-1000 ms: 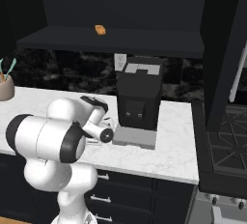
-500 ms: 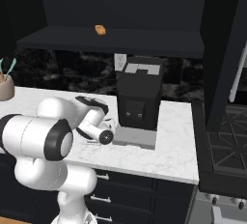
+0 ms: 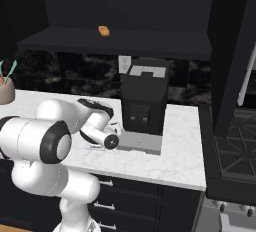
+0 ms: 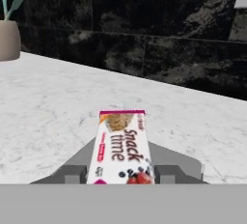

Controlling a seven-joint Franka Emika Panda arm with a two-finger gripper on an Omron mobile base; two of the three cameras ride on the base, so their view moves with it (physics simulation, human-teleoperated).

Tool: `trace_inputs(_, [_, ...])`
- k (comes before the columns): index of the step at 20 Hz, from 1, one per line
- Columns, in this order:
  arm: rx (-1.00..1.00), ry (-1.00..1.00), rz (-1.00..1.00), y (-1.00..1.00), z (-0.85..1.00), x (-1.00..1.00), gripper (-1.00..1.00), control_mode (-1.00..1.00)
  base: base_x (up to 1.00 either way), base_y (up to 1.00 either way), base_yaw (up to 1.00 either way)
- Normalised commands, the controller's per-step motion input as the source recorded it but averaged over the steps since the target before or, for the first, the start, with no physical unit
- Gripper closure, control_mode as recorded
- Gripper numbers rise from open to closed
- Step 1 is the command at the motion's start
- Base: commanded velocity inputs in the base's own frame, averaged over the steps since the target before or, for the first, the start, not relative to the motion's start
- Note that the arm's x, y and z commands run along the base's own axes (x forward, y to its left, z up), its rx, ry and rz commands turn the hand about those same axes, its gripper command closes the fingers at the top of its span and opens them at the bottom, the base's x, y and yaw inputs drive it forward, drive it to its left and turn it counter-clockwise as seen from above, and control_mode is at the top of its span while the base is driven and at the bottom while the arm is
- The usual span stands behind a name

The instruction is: Pick the bar and place it on the digital scale for weighing, and close the cabinet.

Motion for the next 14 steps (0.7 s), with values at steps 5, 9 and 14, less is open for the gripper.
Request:
trace_inputs(5, [0.00,0.00,0.00,-0.02,0.00,-0.05,-1.00,-1.00,0.00,0.00,0.00])
trace_inputs(9, [0.00,-0.05,0.00,0.00,0.02,-0.14,-1.00,-1.00,0.00,0.00,0.00])
trace_inputs(14, [0.00,-0.18,0.00,0.00,0.25,-0.27,-1.00,-1.00,0.00,0.00,0.00])
